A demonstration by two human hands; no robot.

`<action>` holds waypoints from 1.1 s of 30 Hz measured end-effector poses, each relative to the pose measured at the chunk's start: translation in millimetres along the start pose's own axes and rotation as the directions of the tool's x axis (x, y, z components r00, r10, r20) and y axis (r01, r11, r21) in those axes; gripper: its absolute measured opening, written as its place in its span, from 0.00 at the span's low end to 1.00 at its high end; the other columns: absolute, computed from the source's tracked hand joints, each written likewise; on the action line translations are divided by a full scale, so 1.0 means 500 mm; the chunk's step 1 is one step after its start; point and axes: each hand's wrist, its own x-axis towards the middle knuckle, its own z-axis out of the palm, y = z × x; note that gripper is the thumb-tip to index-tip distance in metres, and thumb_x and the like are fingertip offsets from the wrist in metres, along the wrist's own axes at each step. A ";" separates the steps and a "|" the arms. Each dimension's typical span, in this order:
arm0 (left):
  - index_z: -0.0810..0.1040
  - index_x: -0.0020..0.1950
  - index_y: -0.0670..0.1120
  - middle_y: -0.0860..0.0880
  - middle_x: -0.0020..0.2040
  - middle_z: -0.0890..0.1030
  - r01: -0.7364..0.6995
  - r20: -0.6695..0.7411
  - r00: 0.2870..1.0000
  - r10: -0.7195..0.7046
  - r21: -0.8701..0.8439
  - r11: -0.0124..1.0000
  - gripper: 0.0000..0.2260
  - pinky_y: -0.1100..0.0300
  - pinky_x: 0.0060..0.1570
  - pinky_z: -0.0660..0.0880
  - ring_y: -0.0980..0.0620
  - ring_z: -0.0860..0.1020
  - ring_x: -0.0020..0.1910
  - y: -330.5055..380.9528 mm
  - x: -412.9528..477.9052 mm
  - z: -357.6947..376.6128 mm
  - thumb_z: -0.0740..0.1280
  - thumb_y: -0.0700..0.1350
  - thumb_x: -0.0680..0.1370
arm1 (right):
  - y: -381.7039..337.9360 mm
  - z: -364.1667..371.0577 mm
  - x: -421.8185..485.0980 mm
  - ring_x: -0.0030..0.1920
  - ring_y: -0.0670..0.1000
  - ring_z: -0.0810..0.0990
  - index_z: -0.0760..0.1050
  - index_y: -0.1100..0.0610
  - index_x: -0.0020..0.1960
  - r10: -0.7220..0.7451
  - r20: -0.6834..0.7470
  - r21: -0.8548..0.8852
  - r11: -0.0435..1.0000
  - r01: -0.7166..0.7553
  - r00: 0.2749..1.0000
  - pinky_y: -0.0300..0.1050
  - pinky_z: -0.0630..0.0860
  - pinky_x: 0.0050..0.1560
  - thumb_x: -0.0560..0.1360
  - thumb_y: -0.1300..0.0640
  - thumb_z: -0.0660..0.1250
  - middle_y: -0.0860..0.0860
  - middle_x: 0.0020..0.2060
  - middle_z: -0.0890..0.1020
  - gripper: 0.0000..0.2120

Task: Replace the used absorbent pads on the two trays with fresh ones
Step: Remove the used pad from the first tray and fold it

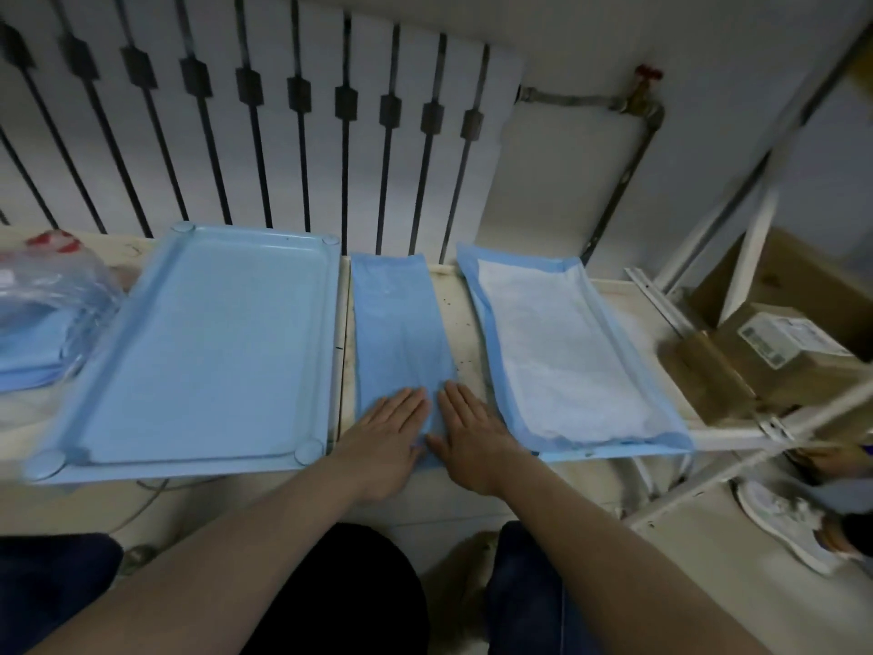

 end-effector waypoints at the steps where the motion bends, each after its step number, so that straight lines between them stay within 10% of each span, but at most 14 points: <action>1: 0.42 0.78 0.45 0.48 0.78 0.40 -0.031 -0.013 0.999 0.032 0.023 0.999 0.42 0.56 0.74 0.37 0.51 0.39 0.77 0.003 -0.016 0.002 0.32 0.70 0.71 | -0.002 -0.002 -0.013 0.77 0.51 0.38 0.40 0.60 0.78 -0.014 0.014 0.005 1.000 0.014 1.000 0.45 0.38 0.75 0.80 0.38 0.45 0.53 0.77 0.40 0.37; 4: 0.50 0.78 0.42 0.47 0.78 0.47 -0.039 -0.058 0.997 0.047 0.132 0.990 0.41 0.53 0.75 0.46 0.47 0.48 0.78 0.008 -0.055 0.002 0.65 0.60 0.74 | -0.007 -0.002 -0.044 0.77 0.52 0.38 0.38 0.60 0.78 -0.066 0.041 -0.102 0.992 0.070 0.997 0.47 0.41 0.76 0.77 0.38 0.58 0.53 0.77 0.38 0.44; 6: 0.70 0.70 0.40 0.44 0.71 0.70 0.034 -0.139 0.990 -0.016 0.133 0.990 0.41 0.52 0.65 0.69 0.46 0.71 0.69 0.008 -0.063 0.002 0.80 0.43 0.59 | -0.010 0.003 -0.054 0.77 0.52 0.40 0.37 0.59 0.78 -0.066 0.026 -0.182 0.981 0.069 0.997 0.49 0.46 0.77 0.75 0.43 0.66 0.52 0.77 0.39 0.47; 10: 0.84 0.50 0.41 0.43 0.50 0.84 0.009 -0.367 0.929 0.040 0.131 0.991 0.20 0.53 0.41 0.82 0.44 0.84 0.46 0.002 -0.066 0.005 0.66 0.34 0.59 | -0.025 0.015 -0.046 0.76 0.52 0.52 0.52 0.58 0.77 -0.011 -0.158 -0.049 0.999 0.003 0.987 0.47 0.59 0.74 0.76 0.61 0.65 0.51 0.77 0.53 0.34; 15: 0.82 0.42 0.47 0.49 0.34 0.82 0.044 -0.457 0.890 0.008 0.103 0.994 0.05 0.56 0.54 0.76 0.49 0.80 0.32 0.002 -0.070 -0.030 0.72 0.44 0.67 | -0.036 -0.003 -0.031 0.52 0.54 0.78 0.75 0.57 0.52 0.108 -0.386 0.120 0.991 -0.066 0.916 0.44 0.72 0.43 0.78 0.59 0.58 0.52 0.52 0.78 0.08; 19: 0.70 0.66 0.47 0.46 0.52 0.81 0.091 -0.341 0.936 -0.083 0.006 0.996 0.25 0.56 0.70 0.62 0.46 0.79 0.52 -0.012 -0.083 -0.048 0.67 0.35 0.69 | -0.033 -0.043 -0.044 0.40 0.55 0.74 0.72 0.59 0.51 0.126 -0.430 0.153 0.986 -0.065 0.894 0.42 0.62 0.37 0.82 0.54 0.54 0.56 0.44 0.81 0.11; 24: 0.63 0.69 0.47 0.44 0.58 0.77 0.232 -0.305 0.899 -0.315 -0.279 0.932 0.27 0.56 0.46 0.71 0.44 0.76 0.52 -0.027 -0.081 -0.076 0.58 0.30 0.72 | -0.034 -0.046 -0.021 0.49 0.59 0.77 0.70 0.59 0.50 0.254 -0.352 0.225 0.957 -0.182 0.901 0.45 0.67 0.40 0.81 0.52 0.55 0.59 0.47 0.80 0.10; 29: 0.58 0.75 0.46 0.43 0.63 0.72 0.328 -0.288 0.876 -0.387 -0.233 0.915 0.31 0.53 0.53 0.72 0.42 0.75 0.55 -0.021 -0.060 -0.068 0.59 0.31 0.73 | -0.039 -0.048 0.017 0.52 0.59 0.77 0.71 0.59 0.56 0.311 -0.299 0.217 0.943 -0.253 0.902 0.46 0.67 0.41 0.81 0.52 0.55 0.58 0.50 0.79 0.12; 33: 0.68 0.72 0.44 0.44 0.71 0.70 0.087 -0.446 0.895 -0.025 0.119 0.989 0.25 0.46 0.71 0.62 0.43 0.70 0.69 -0.011 -0.047 -0.041 0.64 0.46 0.75 | -0.039 -0.036 0.038 0.52 0.61 0.78 0.71 0.58 0.56 0.326 -0.280 0.175 0.942 -0.285 0.903 0.47 0.69 0.43 0.80 0.52 0.57 0.58 0.52 0.79 0.11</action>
